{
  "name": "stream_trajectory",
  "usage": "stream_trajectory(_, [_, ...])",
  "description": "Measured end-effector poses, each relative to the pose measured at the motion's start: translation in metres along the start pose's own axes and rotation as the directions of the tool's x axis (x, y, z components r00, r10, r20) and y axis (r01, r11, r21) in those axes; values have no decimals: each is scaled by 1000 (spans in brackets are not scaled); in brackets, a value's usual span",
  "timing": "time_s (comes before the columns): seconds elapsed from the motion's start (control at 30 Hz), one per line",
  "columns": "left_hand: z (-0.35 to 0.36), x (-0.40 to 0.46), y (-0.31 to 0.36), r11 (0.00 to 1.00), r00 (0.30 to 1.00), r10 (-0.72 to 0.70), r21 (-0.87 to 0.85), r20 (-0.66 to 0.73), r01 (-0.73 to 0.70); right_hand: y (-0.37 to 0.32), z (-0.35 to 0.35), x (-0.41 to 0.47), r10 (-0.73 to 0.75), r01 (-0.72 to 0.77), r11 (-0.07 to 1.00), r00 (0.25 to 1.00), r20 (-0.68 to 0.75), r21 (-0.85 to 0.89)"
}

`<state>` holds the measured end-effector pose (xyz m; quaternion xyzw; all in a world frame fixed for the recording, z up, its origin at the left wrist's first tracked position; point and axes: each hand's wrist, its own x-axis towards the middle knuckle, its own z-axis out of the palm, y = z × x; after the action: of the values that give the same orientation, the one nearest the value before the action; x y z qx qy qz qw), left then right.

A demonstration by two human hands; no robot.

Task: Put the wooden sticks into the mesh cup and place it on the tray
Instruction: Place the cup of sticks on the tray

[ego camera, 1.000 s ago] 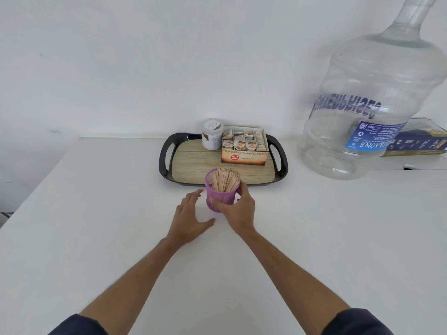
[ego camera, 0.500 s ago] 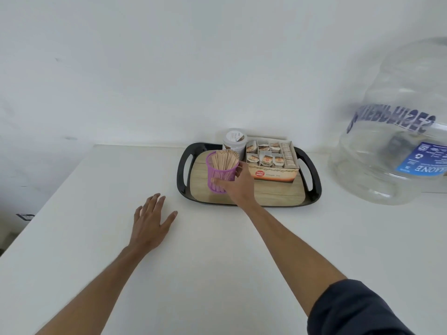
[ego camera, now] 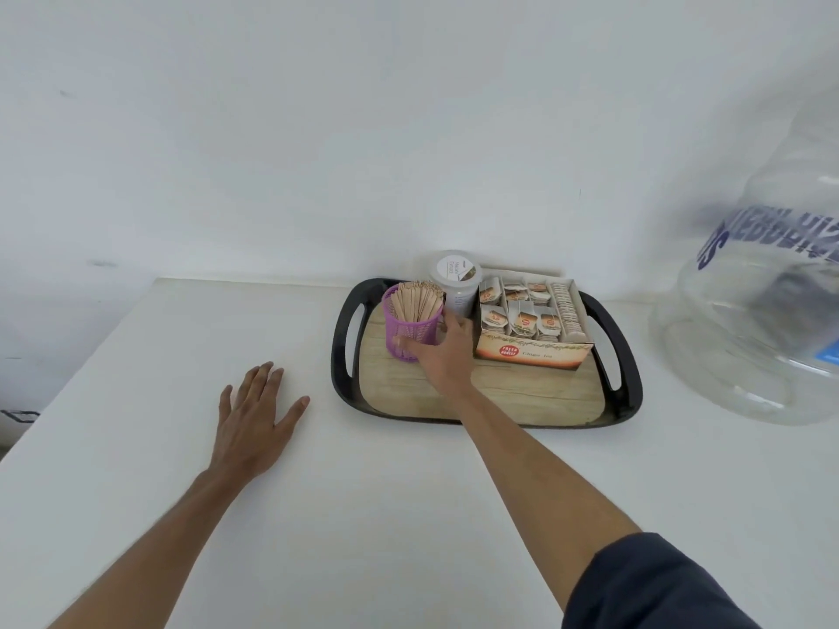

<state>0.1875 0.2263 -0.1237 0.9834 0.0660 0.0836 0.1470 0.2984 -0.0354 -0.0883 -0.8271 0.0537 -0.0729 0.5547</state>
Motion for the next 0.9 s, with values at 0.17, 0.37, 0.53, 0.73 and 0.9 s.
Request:
stream_trajectory(0.17, [4, 4, -1, 1000, 1000, -5, -6, -5, 5, -7, 14, 16, 16, -17, 997, 1000, -11, -72])
stream_trajectory(0.37, [3, 3, 1, 1000, 1000, -9, -18, -3, 9, -18, 28, 28, 59, -63, 995, 997, -56, -80])
stream_trajectory(0.53, [2, 4, 1, 1000, 1000, -17, -20, 8, 17, -28, 35, 36, 114, -121, 984, 991, -63, -128])
stream_trajectory(0.73, [1, 4, 1, 1000, 1000, -14, -8, 15, 14, -26, 32, 38, 109, -113, 986, 993, -41, -122])
stream_trajectory(0.9, [-3, 3, 3, 1000, 999, -8, -7, 35, 8, -26, 21, 27, 81, -84, 989, 996, -33, -121])
